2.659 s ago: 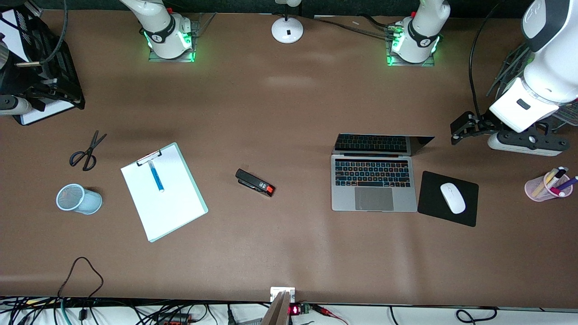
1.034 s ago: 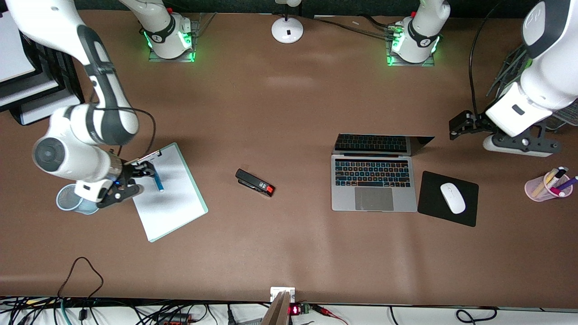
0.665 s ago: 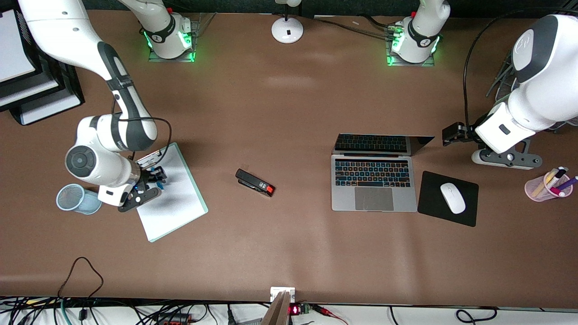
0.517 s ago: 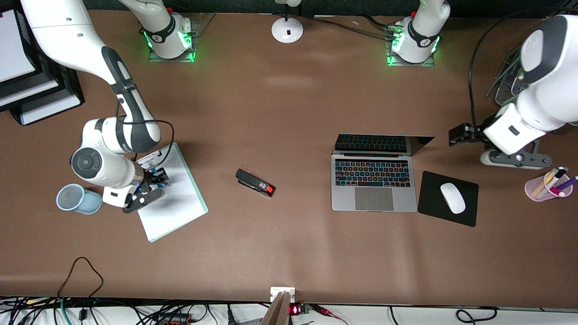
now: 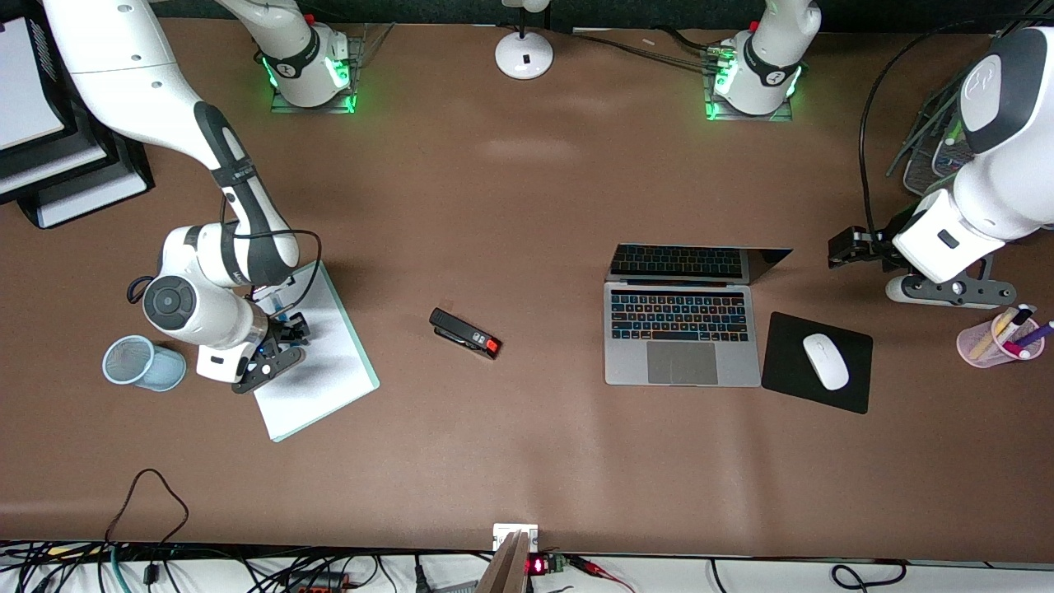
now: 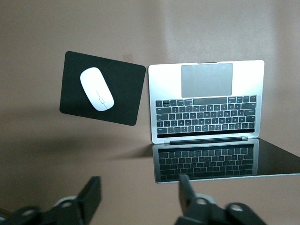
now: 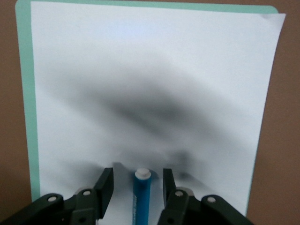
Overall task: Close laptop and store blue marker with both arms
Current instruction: 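Lower the right gripper and grasp the blue marker, then lift the marker with the right gripper while the left gripper reaches the laptop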
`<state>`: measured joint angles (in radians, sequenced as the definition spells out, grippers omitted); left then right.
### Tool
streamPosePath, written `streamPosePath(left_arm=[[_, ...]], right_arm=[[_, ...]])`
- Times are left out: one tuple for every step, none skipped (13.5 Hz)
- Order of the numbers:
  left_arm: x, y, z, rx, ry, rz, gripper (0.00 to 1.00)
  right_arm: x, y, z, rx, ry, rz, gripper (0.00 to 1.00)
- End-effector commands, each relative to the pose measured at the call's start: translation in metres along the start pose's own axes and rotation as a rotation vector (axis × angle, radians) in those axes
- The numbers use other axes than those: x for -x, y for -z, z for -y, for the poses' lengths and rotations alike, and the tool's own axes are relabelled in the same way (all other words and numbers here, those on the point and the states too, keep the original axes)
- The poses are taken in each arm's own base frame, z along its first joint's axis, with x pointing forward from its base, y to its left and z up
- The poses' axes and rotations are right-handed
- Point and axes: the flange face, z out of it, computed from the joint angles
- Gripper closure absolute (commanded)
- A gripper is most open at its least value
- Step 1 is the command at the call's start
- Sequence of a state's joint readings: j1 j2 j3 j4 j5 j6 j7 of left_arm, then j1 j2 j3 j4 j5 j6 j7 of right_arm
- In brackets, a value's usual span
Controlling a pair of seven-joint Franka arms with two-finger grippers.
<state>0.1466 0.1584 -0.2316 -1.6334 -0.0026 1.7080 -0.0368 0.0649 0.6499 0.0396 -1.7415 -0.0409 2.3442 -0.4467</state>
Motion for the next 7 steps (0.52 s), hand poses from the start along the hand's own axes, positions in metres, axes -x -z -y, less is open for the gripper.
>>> streamPosePath(left_arm=[[0.001,0.011,-0.006,0.008,-0.011,0.017,0.85],[0.004,0.01,-0.007,0.006,-0.013,0.039,0.99],[0.005,0.011,-0.012,0.006,-0.02,0.044,1.0],[0.005,0.011,-0.014,0.009,-0.022,0.045,1.0],[0.005,0.009,-0.017,0.029,-0.016,0.05,1.0],[0.006,0.009,-0.019,0.048,-0.014,0.052,1.0],[0.006,0.008,-0.02,0.052,-0.014,0.055,1.0]], right_arm=[[0.001,-0.008,-0.001,0.004,0.019,-0.003,0.5],[0.001,-0.012,-0.001,0.002,0.018,-0.001,0.5],[0.001,-0.013,-0.002,0.002,0.016,-0.001,0.52],[0.002,-0.017,-0.001,-0.001,0.016,0.004,0.55],[0.003,-0.02,-0.002,-0.003,0.015,0.007,0.55],[0.003,-0.021,-0.003,-0.004,0.013,0.008,0.55],[0.004,-0.021,-0.002,-0.005,0.013,0.011,0.62]])
